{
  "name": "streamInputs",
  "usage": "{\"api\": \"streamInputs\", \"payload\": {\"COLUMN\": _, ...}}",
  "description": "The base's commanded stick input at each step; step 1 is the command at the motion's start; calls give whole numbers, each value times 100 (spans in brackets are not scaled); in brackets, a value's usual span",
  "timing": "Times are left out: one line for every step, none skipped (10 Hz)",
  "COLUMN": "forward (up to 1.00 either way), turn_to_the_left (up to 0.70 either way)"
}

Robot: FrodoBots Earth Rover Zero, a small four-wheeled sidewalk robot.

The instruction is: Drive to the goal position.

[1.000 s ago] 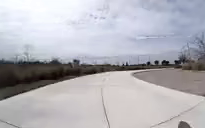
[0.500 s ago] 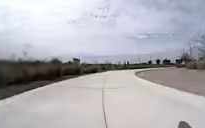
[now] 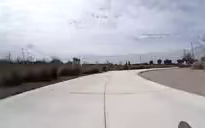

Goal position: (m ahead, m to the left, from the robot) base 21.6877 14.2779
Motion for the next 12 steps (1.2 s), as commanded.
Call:
{"api": "streamInputs", "payload": {"forward": 100, "turn_to_the_left": -40}}
{"api": "streamInputs", "payload": {"forward": 100, "turn_to_the_left": -40}}
{"api": "streamInputs", "payload": {"forward": 100, "turn_to_the_left": -40}}
{"api": "streamInputs", "payload": {"forward": 100, "turn_to_the_left": -35}}
{"api": "streamInputs", "payload": {"forward": 100, "turn_to_the_left": -26}}
{"api": "streamInputs", "payload": {"forward": 100, "turn_to_the_left": -17}}
{"api": "streamInputs", "payload": {"forward": 100, "turn_to_the_left": -9}}
{"api": "streamInputs", "payload": {"forward": 100, "turn_to_the_left": 0}}
{"api": "streamInputs", "payload": {"forward": 100, "turn_to_the_left": 0}}
{"api": "streamInputs", "payload": {"forward": 100, "turn_to_the_left": 0}}
{"api": "streamInputs", "payload": {"forward": 100, "turn_to_the_left": 0}}
{"api": "streamInputs", "payload": {"forward": 100, "turn_to_the_left": 0}}
